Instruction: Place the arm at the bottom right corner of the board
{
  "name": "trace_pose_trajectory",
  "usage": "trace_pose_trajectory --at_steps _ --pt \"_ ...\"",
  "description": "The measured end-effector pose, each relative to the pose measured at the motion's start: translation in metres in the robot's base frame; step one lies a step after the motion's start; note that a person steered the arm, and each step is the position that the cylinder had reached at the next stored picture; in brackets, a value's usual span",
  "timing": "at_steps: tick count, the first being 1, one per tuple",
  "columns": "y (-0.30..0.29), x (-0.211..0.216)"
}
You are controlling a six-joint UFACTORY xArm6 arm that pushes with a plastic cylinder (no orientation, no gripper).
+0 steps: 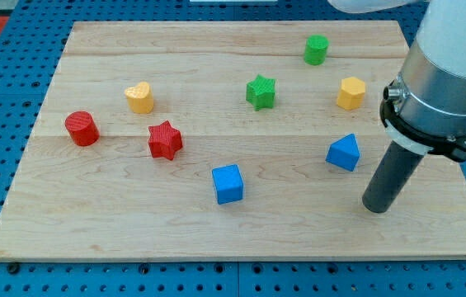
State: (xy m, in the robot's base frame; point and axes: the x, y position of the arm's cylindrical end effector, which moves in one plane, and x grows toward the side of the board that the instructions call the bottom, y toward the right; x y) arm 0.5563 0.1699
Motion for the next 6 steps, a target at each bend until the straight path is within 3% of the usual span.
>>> trace_pose_trajectory --at_steps 2,3,6 --pt "-0.06 0.016" --pt "-0.06 0.016" --pt "0.057 0.016"
